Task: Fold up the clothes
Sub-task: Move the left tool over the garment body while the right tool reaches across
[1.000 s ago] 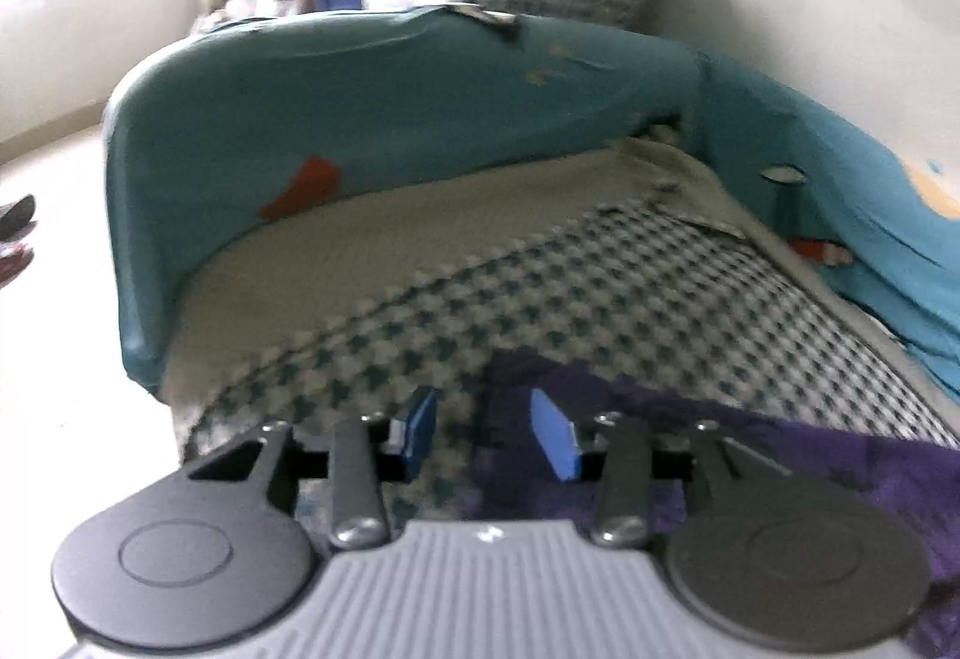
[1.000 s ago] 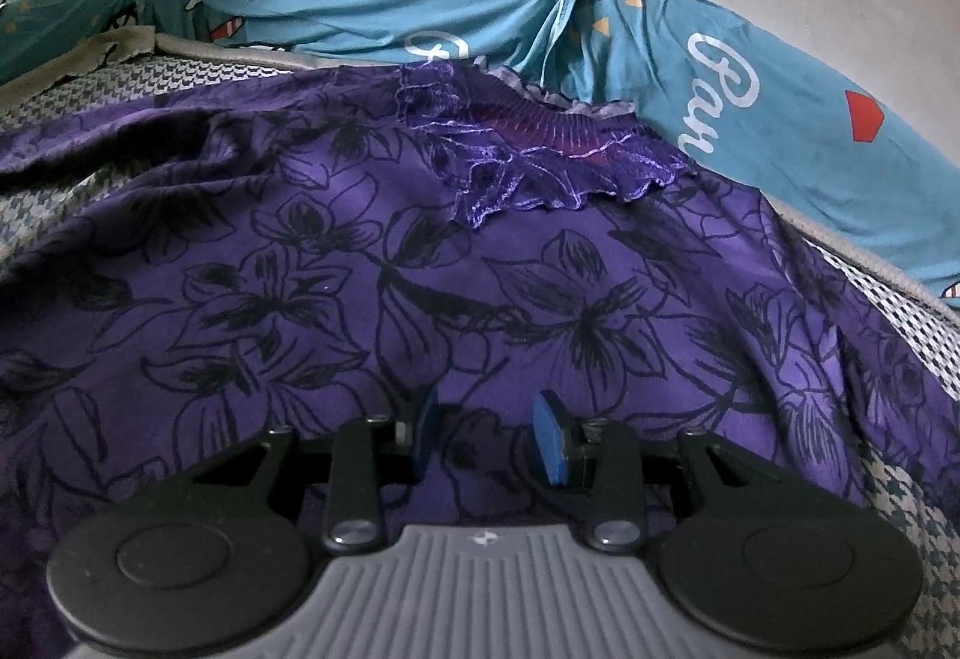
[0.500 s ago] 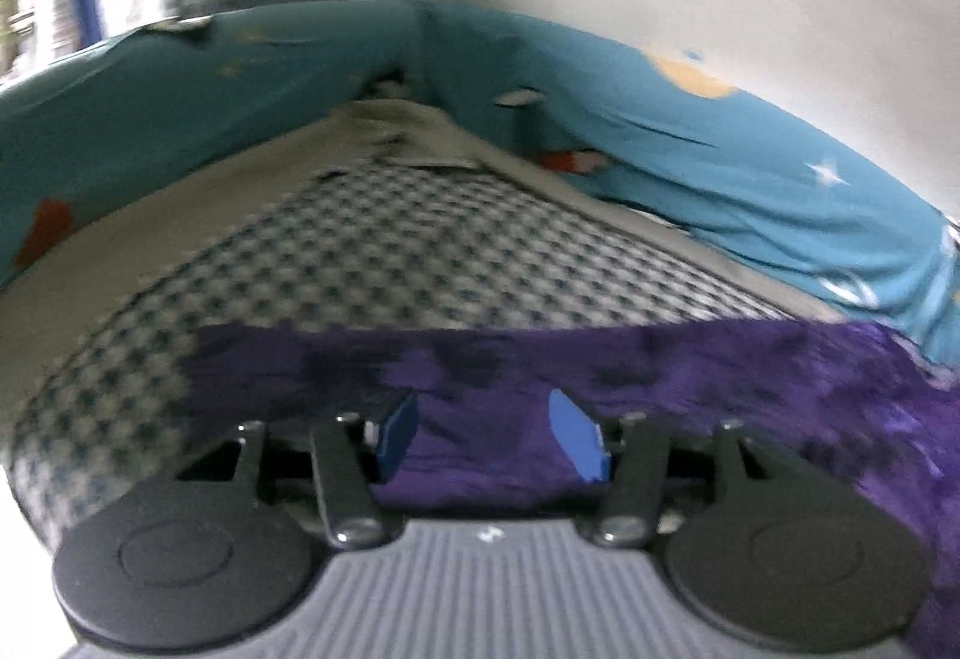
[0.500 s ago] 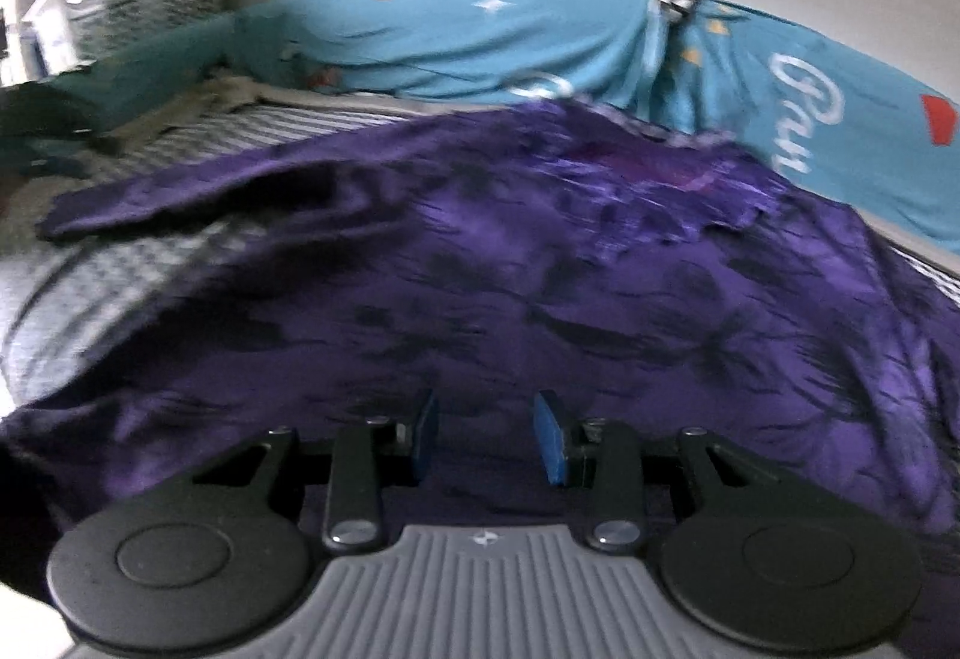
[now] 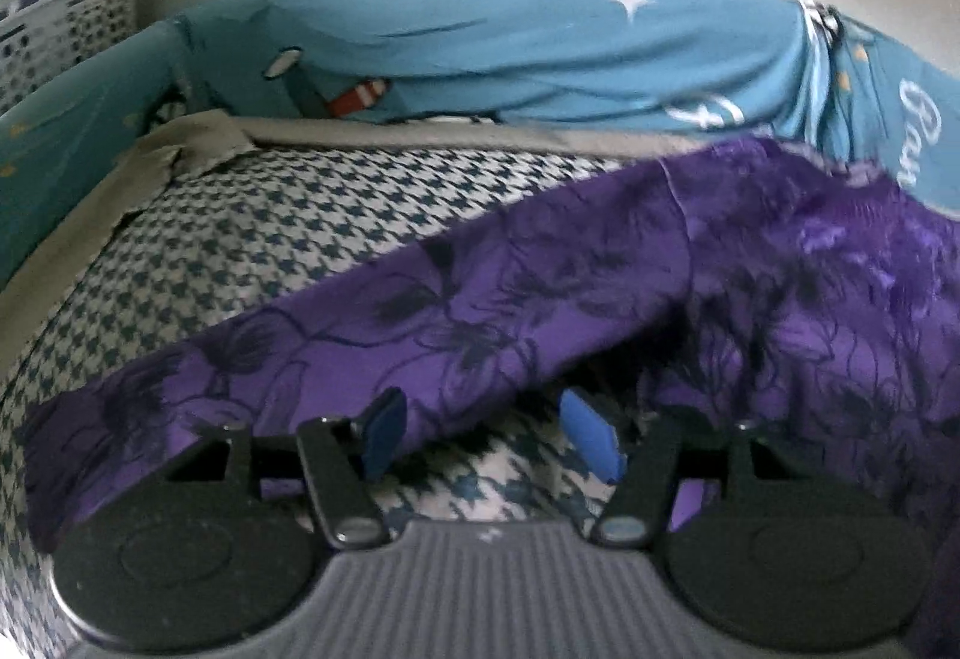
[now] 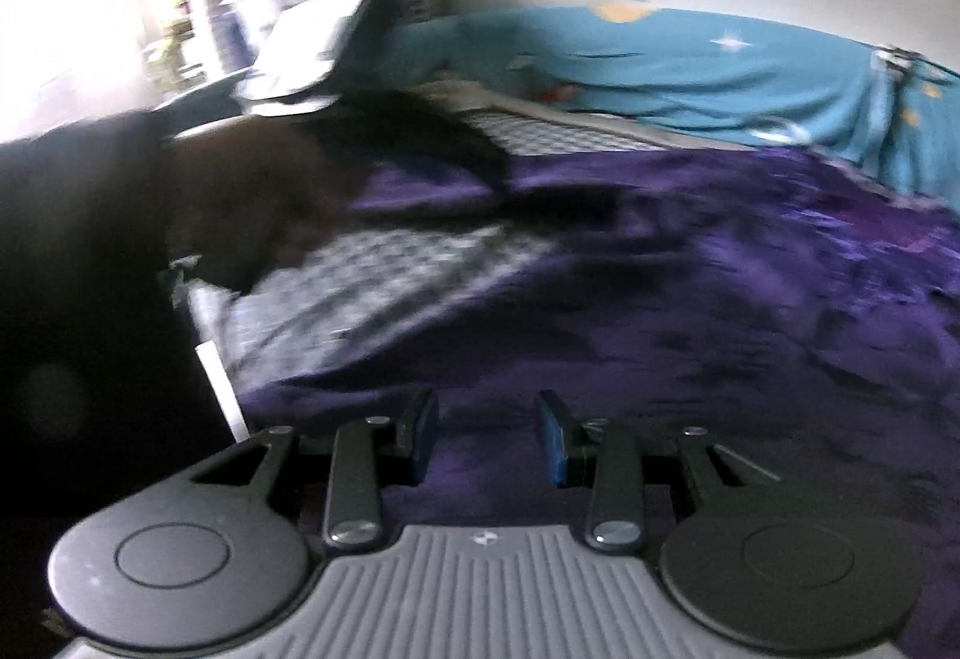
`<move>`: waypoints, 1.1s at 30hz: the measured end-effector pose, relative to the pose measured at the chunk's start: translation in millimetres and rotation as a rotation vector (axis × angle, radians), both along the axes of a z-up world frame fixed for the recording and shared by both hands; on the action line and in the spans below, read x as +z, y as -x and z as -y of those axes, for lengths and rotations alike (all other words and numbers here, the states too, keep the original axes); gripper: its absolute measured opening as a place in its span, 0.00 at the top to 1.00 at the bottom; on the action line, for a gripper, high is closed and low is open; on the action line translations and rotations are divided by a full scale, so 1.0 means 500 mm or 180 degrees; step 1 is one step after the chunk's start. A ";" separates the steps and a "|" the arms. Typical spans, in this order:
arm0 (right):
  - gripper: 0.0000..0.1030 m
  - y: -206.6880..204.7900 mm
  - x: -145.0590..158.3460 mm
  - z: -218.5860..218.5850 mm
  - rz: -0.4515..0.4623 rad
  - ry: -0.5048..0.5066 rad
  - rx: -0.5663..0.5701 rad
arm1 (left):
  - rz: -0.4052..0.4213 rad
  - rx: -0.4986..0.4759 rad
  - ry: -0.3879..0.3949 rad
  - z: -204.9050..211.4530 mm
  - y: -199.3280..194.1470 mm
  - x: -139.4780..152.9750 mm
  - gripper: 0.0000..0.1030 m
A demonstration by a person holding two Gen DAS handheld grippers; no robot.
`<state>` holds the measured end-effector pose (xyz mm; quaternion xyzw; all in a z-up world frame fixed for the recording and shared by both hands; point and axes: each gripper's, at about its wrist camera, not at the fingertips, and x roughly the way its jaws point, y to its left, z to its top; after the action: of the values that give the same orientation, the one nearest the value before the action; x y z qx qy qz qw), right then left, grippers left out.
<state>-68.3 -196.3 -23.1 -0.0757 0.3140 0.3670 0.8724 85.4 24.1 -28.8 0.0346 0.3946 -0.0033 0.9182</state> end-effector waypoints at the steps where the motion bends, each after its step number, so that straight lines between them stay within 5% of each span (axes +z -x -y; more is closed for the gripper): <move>1: 0.65 0.010 -0.002 -0.011 -0.0005 0.0004 0.0089 | -0.0016 -0.0009 -0.0015 0.002 -0.003 -0.003 0.42; 11: 0.56 0.089 -0.036 -0.114 0.0246 0.0293 0.0688 | -0.0122 0.0032 -0.0001 -0.011 -0.038 -0.019 0.40; 20: 0.57 0.084 -0.070 -0.184 0.0581 0.0519 0.0663 | -0.0168 -0.0094 -0.0050 0.000 -0.059 -0.041 0.40; 22: 0.64 0.081 -0.081 -0.195 0.0624 0.0560 0.0624 | -0.0165 -0.0140 -0.0111 0.007 -0.062 -0.047 0.40; 25: 0.90 0.069 -0.093 -0.202 0.0551 0.0515 0.0572 | -0.0135 -0.0166 -0.0144 0.015 -0.066 -0.053 0.40; 33: 0.94 0.027 -0.088 -0.172 -0.0244 -0.0108 0.0600 | 0.0027 0.0322 -0.0239 -0.008 -0.098 -0.050 0.41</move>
<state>-81.8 -110.0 -67.0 -0.0761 0.3323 0.4553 0.8225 134.4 28.1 -53.8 0.0490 0.3919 0.0581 0.9169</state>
